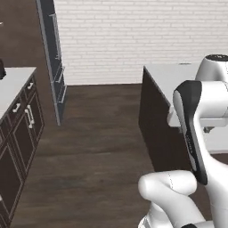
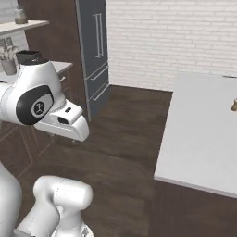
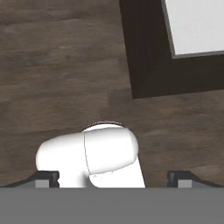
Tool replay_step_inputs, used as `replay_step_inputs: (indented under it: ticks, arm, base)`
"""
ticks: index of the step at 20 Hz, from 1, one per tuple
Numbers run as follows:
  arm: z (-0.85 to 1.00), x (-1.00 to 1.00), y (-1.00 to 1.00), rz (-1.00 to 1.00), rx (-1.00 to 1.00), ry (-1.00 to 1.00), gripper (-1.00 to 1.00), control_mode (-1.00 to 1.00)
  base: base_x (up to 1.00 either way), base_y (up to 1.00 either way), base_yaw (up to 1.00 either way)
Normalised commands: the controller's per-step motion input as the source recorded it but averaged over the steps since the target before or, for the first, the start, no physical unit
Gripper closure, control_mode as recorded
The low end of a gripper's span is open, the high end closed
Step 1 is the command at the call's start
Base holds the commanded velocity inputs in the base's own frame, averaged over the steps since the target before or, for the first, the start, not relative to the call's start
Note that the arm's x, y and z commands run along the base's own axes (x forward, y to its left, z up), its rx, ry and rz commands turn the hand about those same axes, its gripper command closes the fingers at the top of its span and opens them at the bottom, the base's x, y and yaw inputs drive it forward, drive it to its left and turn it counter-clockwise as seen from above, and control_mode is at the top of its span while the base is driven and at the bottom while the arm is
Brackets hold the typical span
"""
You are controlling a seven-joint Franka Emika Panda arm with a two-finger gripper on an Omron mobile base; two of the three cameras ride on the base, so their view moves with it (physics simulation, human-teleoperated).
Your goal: Navigate to the range hood.
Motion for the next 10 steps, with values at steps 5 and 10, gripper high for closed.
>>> replay_step_inputs:
  ticks: [5,10]
  arm:
    - [0.0,0.0,0.0,0.0,0.0,0.0,-1.0,1.0]
    - [0.0,0.0,0.0,0.0,0.0,0.0,-1.0,1.0]
  base:
    - [0.86,1.0,-0.01]
    - [1.0,0.98,0.14]
